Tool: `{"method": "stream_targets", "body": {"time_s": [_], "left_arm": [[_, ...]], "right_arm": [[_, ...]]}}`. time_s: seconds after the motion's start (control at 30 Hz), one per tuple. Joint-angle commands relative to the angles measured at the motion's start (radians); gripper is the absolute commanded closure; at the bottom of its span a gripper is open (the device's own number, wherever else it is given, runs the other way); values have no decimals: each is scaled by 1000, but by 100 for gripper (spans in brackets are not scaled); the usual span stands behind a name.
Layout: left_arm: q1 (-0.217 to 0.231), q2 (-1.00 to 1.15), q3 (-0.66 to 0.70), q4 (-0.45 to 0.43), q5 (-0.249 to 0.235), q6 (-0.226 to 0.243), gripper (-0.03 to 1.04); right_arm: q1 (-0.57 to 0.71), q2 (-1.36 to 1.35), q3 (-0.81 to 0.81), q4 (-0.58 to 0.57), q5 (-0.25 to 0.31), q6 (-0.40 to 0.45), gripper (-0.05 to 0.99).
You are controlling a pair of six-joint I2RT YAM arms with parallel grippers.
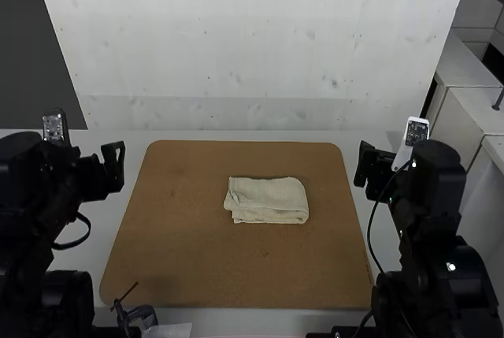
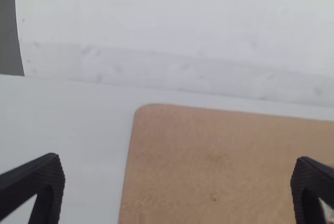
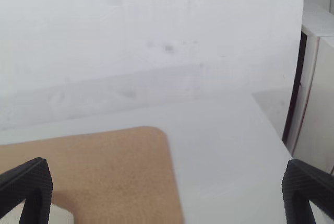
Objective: Fold the towel.
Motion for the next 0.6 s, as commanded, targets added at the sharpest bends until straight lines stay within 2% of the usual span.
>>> {"method": "stream_targets", "body": {"time_s": [0.0,0.07,0.17,0.33,0.37,0.5,0.57], "left_arm": [[15,0,27,-71,12,138,3],[15,1,50,-136,12,185,3],[15,3,75,-189,12,197,3],[9,4,112,-323,0,200,3],[7,4,118,-341,-15,193,3],[12,1,136,-422,-22,168,3],[15,0,139,-427,-49,167,3]], "right_arm": [[8,-14,29,-26,13,-12,-3],[8,-12,43,-66,14,-17,-3],[2,-7,58,-129,14,-18,-3],[-6,5,70,-219,14,-22,-3],[-4,5,79,-244,14,-20,-3],[-3,5,104,-305,16,-20,-3],[-3,5,121,-345,16,-20,-3]]}}
